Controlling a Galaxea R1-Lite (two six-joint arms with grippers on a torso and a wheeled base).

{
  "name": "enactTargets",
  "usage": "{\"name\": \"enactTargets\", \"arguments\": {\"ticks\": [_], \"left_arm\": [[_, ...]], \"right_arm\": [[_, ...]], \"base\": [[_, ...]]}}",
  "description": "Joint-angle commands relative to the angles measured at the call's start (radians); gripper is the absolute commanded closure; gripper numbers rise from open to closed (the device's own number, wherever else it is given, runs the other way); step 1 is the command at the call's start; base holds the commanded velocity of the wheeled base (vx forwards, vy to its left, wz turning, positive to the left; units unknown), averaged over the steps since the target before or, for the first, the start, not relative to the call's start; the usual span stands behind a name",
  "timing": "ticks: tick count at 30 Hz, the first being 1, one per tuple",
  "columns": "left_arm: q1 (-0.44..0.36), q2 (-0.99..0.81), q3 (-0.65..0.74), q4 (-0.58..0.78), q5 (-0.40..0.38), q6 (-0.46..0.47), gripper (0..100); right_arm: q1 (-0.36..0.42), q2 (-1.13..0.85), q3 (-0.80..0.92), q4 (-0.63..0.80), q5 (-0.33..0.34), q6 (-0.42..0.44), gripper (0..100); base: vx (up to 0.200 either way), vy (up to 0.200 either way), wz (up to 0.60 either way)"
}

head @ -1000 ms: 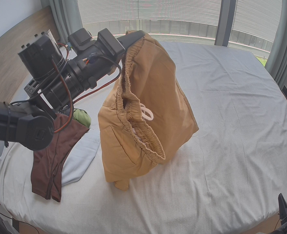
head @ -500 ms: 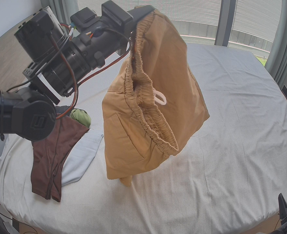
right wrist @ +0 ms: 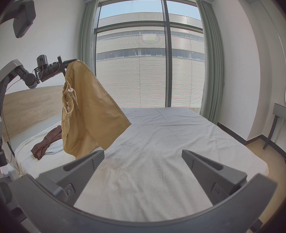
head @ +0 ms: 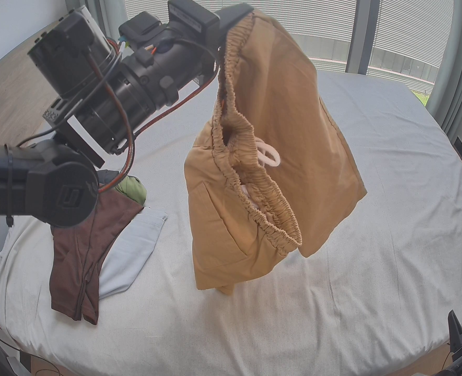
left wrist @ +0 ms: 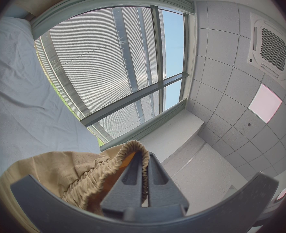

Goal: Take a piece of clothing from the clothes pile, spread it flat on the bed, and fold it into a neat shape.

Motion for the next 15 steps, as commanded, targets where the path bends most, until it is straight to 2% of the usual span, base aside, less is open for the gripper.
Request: {"name": "enactTargets", "arguments": {"ticks": [1,5,10,15], "left_arm": [[0.027,0.008,0.071,-0.025,0.001,0.004,100],[0.039,0.005,0.117,-0.034,0.001,0.024,100],[0.052,0.014,0.194,-0.063,0.0,0.114,100],[0.059,0.037,0.206,-0.111,-0.005,0.131,100]], "right_arm": [[0.001,-0.016,0.018,-0.001,0.0,0.0,0],[0.001,-0.016,0.018,-0.001,0.0,0.0,0],[0.001,-0.016,0.018,0.001,0.0,0.0,0],[0.001,-0.016,0.018,-0.001,0.0,0.001,0]], "base": [[0.0,0.0,0.0],[0.0,0.0,0.0],[0.0,0.0,0.0],[0.0,0.0,0.0]]}}
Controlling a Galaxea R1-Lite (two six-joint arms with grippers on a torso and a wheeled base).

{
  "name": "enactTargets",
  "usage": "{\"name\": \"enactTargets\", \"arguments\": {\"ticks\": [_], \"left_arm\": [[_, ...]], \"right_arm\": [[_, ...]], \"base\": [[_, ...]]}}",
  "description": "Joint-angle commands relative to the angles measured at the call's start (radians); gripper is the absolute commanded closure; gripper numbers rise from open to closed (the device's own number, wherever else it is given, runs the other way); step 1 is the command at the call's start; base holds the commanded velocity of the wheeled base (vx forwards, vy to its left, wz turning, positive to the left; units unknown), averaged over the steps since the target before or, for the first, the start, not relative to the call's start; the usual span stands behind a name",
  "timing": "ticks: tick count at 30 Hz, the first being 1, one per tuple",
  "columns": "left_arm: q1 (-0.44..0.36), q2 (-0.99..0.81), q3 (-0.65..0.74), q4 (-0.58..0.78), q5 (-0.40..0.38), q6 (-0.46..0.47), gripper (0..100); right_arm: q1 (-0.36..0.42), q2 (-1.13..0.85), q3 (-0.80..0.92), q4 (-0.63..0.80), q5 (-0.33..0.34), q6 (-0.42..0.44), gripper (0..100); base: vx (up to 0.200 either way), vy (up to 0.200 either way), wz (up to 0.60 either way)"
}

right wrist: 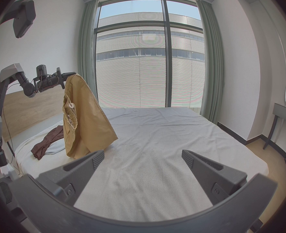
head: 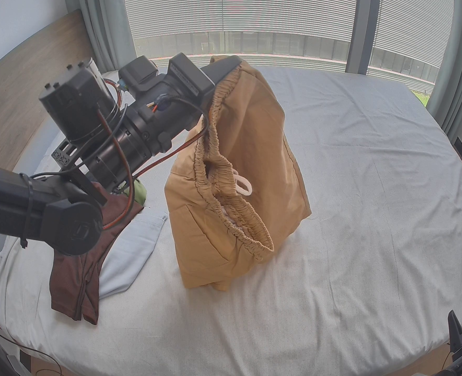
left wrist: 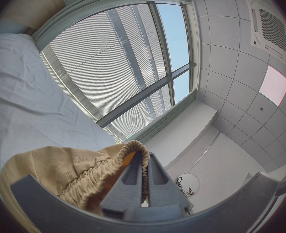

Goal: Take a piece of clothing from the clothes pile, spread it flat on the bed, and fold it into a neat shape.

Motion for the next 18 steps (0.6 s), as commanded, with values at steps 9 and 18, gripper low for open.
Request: {"name": "enactTargets", "arguments": {"ticks": [9,18], "left_arm": [[0.023,0.02,0.012,-0.011,-0.005,0.008,100],[0.03,0.01,0.004,-0.021,-0.007,0.008,100]], "right_arm": [[0.0,-0.016,0.018,0.0,0.001,0.007,0],[0.0,-0.016,0.018,-0.005,0.001,0.005,0]], "base": [[0.0,0.0,0.0],[0.0,0.0,0.0]]}}
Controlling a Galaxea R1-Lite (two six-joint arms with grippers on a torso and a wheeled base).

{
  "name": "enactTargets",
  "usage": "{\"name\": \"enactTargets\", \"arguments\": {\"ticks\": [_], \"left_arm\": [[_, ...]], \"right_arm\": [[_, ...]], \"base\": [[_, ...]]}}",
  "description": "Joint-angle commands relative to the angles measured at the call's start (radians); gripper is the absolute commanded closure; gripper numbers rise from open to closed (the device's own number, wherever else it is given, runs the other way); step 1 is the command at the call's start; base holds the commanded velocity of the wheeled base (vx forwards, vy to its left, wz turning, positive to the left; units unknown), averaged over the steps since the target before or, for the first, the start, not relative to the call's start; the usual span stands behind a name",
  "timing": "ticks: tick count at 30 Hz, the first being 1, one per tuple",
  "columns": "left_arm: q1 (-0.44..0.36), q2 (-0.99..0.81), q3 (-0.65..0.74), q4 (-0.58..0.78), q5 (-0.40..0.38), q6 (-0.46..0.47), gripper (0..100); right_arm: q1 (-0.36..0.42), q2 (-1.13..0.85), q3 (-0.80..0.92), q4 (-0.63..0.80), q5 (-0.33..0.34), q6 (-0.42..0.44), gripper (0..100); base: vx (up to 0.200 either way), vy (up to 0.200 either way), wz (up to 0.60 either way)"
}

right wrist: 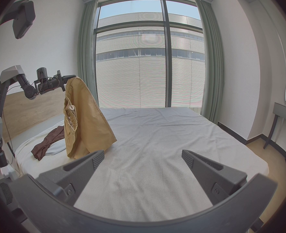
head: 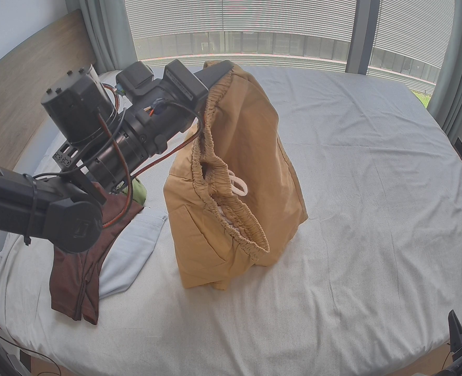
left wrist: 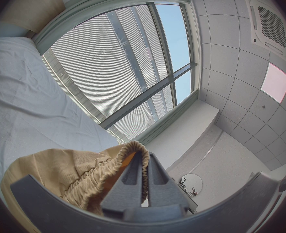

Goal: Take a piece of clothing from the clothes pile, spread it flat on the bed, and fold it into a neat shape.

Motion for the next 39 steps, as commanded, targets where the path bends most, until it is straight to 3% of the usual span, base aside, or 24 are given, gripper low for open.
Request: {"name": "enactTargets", "arguments": {"ticks": [1,6,8,11,15,17,24,31,39], "left_arm": [[0.001,-0.008,-0.003,-0.001,0.0,-0.001,100],[0.002,-0.016,-0.005,-0.005,0.0,-0.001,100],[0.004,-0.013,-0.013,-0.015,0.0,-0.001,100],[0.016,-0.006,-0.033,-0.016,-0.002,-0.001,100],[0.019,-0.009,-0.036,-0.021,-0.002,-0.002,100],[0.028,-0.005,-0.036,-0.024,-0.002,-0.001,100],[0.047,-0.002,-0.054,-0.027,-0.002,-0.002,100],[0.048,-0.002,-0.065,-0.027,-0.002,-0.004,100],[0.05,0.003,-0.08,-0.027,-0.002,-0.004,100]], "right_arm": [[-0.001,-0.016,0.018,-0.003,0.002,0.0,0],[-0.001,-0.016,0.015,-0.022,0.011,0.003,0],[-0.007,0.016,-0.154,-0.174,0.011,0.036,0],[0.002,0.205,-0.311,-0.191,0.022,0.04,0],[0.082,0.352,-0.317,-0.197,0.055,0.056,0],[0.194,0.496,-0.332,-0.206,0.054,0.112,0],[0.343,0.739,-0.469,-0.223,0.12,0.302,0],[0.358,0.947,-0.516,-0.232,0.212,0.312,0],[0.358,1.239,-0.525,-0.39,0.22,0.312,0]], "base": [[0.0,0.0,0.0],[0.0,0.0,0.0],[0.0,0.0,0.0],[0.0,0.0,0.0],[0.0,0.0,0.0],[0.0,0.0,0.0],[0.0,0.0,0.0],[0.0,0.0,0.0],[0.0,0.0,0.0]]}}
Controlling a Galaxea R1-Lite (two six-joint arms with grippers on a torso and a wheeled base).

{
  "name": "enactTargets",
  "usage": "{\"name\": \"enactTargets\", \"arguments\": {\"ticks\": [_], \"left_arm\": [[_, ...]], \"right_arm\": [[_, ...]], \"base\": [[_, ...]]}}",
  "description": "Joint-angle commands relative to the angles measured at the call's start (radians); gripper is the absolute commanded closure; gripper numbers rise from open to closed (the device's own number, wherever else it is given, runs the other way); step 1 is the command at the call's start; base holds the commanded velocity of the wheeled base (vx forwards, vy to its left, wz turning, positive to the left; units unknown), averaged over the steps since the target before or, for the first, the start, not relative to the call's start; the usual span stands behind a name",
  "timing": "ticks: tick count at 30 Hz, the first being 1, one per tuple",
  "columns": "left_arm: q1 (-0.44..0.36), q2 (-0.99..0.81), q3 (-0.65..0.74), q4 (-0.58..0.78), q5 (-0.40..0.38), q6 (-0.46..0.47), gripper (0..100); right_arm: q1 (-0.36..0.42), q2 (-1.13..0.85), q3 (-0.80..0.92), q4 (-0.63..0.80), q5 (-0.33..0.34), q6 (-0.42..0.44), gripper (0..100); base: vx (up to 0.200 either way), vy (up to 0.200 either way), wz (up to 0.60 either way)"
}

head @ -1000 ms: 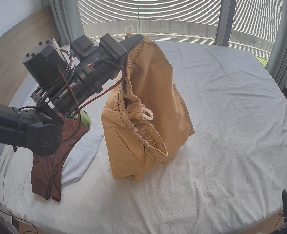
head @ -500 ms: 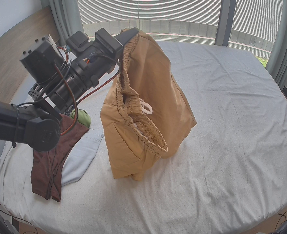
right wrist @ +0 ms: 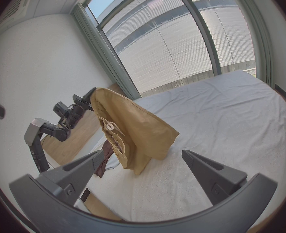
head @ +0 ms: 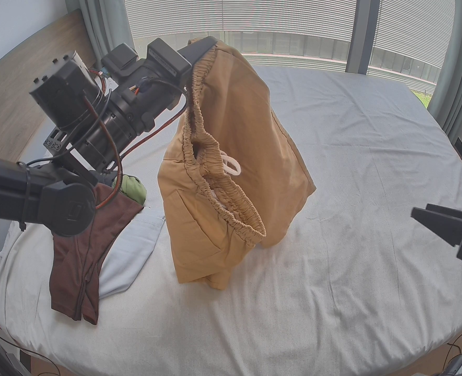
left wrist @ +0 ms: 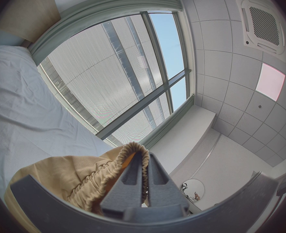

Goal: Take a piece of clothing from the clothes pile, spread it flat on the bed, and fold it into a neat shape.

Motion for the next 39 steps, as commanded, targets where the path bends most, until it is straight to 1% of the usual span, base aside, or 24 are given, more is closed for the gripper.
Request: {"name": "enactTargets", "arguments": {"ticks": [1,3,4,5,9,13,18,26,29,33,39], "left_arm": [[0.004,0.007,-0.017,-0.001,0.001,-0.001,100],[0.008,0.007,-0.017,-0.001,0.001,-0.001,100],[0.008,0.007,-0.017,-0.001,0.001,-0.001,100],[0.01,0.006,-0.017,-0.001,0.001,-0.001,100],[0.018,0.004,-0.015,-0.001,0.001,-0.001,100],[0.018,0.004,-0.01,-0.007,0.002,-0.001,100],[0.018,0.002,-0.003,-0.031,0.004,-0.003,100],[0.015,-0.002,0.01,-0.034,0.005,-0.001,100],[0.015,0.002,0.013,-0.038,0.007,-0.001,100],[0.012,0.006,0.016,-0.047,0.008,-0.001,100],[0.012,0.006,0.016,-0.05,0.01,-0.001,100]], "right_arm": [[0.012,0.332,-0.02,-0.135,0.016,0.007,0],[0.014,0.432,-0.023,-0.193,0.022,0.007,0],[0.014,0.437,-0.023,-0.196,0.022,0.007,0],[0.014,0.5,-0.031,-0.231,0.036,0.007,0],[0.037,0.61,-0.059,-0.274,0.044,0.012,0],[0.066,0.688,-0.086,-0.287,0.044,0.03,0],[0.107,0.786,-0.131,-0.319,0.042,0.082,0],[0.138,0.947,-0.191,-0.377,0.041,0.084,0],[0.139,1.006,-0.233,-0.377,0.042,0.09,0],[0.147,1.079,-0.296,-0.377,0.044,0.124,0],[0.179,1.161,-0.359,-0.377,0.042,0.125,0]], "base": [[0.0,0.0,0.0],[0.0,0.0,0.0],[0.0,0.0,0.0],[0.0,0.0,0.0],[0.0,0.0,0.0],[0.0,0.0,0.0],[0.0,0.0,0.0],[0.0,0.0,0.0],[0.0,0.0,0.0],[0.0,0.0,0.0],[0.0,0.0,0.0]]}}
